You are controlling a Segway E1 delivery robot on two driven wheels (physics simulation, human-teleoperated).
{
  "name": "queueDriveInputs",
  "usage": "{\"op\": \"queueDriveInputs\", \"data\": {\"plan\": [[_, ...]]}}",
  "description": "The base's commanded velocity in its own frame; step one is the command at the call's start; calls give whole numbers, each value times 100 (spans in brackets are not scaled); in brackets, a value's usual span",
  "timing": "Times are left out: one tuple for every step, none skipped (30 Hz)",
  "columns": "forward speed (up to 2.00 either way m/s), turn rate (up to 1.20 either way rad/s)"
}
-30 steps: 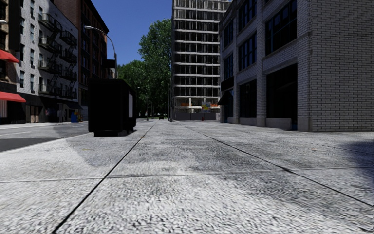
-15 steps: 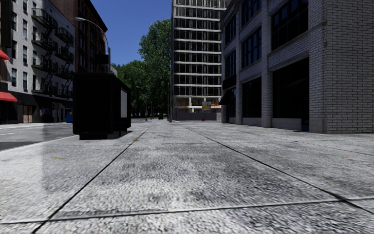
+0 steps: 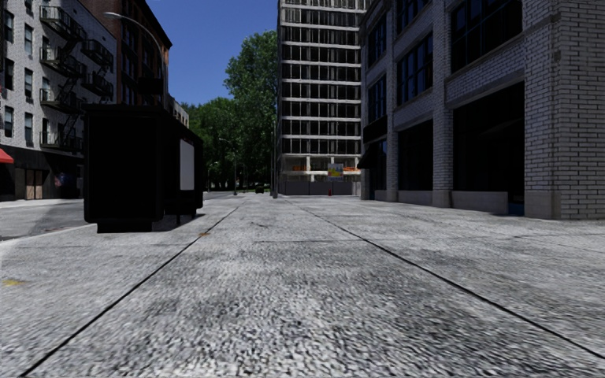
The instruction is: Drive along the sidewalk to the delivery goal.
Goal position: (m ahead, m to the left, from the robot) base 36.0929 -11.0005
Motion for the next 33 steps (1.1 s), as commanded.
{"op": "queueDriveInputs", "data": {"plan": [[200, 0], [200, 0], [200, 0], [200, 0], [200, 0], [200, 0], [200, 0], [200, 0], [200, 0], [200, 0], [200, 0], [200, 0], [200, 0], [200, 0], [200, 0], [200, 0], [200, 0], [200, 0], [200, 0], [200, 0], [200, 0], [200, 0], [200, 0], [200, 0], [200, 0], [200, 0], [200, 0], [200, 0], [200, 0], [200, 0], [200, 0], [200, 0], [200, 0]]}}
